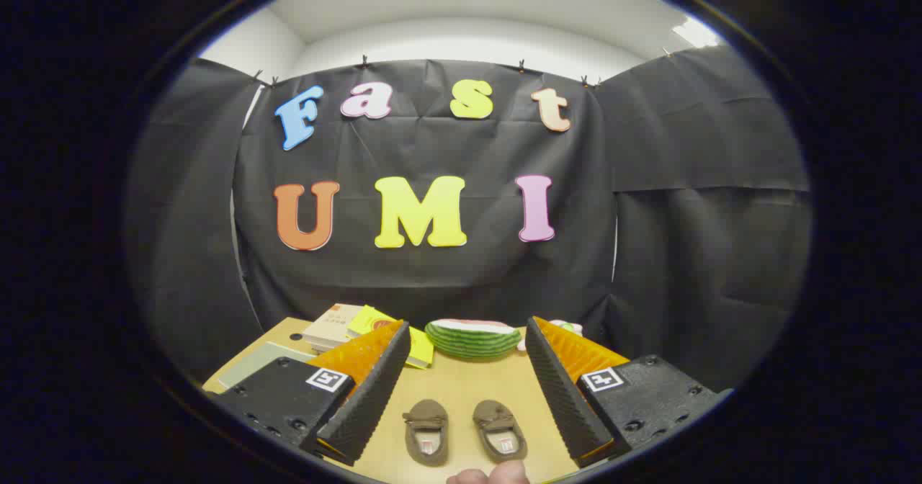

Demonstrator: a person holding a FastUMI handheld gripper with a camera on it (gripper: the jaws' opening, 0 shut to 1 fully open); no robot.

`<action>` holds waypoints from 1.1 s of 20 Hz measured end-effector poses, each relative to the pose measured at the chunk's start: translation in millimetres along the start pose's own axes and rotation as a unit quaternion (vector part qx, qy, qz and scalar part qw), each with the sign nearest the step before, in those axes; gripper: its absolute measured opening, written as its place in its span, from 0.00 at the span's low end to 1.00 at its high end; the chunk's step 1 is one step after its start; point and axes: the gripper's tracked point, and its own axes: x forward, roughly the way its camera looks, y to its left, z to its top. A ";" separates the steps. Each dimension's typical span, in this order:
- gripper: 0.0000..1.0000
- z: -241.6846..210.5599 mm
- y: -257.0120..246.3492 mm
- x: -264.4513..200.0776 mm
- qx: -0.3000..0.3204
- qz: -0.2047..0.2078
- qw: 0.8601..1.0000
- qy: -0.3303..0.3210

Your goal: Open the storage box then place both shoes into the box .Put the left shoe in first, then the right shoe, with the right side of both shoes facing outward in a uniform manner.

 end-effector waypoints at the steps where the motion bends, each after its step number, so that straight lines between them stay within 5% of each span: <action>1: 1.00 1.6 -0.1 0.1 -0.004 0.000 1.000 0.000; 22: 1.00 -0.3 18.9 14.8 0.010 0.046 0.999 0.022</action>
